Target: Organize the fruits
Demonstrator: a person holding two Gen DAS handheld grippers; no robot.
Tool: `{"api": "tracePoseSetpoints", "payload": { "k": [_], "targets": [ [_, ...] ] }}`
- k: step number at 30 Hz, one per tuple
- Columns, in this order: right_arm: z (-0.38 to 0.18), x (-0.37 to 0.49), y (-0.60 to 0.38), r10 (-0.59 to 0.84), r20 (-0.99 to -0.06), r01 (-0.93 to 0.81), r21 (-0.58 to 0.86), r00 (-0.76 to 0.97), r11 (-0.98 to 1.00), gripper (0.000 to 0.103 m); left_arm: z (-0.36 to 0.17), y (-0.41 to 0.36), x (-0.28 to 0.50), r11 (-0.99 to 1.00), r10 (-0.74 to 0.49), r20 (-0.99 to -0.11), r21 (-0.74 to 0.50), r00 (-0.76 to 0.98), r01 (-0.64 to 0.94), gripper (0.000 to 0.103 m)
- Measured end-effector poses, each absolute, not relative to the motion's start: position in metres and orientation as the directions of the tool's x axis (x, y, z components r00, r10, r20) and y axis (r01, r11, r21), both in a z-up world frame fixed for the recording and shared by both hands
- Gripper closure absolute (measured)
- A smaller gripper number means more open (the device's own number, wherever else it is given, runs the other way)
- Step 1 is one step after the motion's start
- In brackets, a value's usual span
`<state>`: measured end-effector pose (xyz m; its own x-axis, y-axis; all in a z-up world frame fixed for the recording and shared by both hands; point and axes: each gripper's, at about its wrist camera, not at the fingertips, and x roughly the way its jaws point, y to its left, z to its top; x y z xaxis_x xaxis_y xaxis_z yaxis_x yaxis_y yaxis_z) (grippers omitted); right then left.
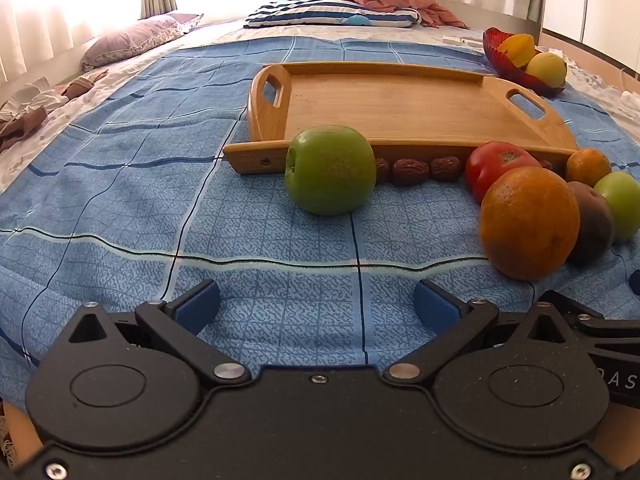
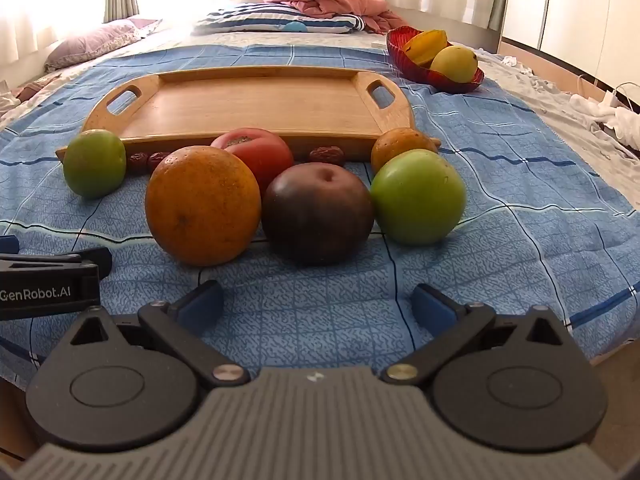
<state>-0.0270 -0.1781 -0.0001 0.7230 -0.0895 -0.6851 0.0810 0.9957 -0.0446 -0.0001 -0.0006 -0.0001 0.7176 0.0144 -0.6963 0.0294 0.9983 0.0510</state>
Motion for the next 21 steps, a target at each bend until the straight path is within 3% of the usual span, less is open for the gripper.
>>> {"api": "tracePoseSetpoints", "payload": {
  "k": [21],
  "targets": [
    [0.0006,-0.0274,-0.1773,-0.095,-0.68,0.082,-0.052,0.727,0.995,0.0,-0.0001,-0.0002,-0.0003,0.999,0.012,-0.695,0.046,0.719,0.028,0.0]
  ]
}}
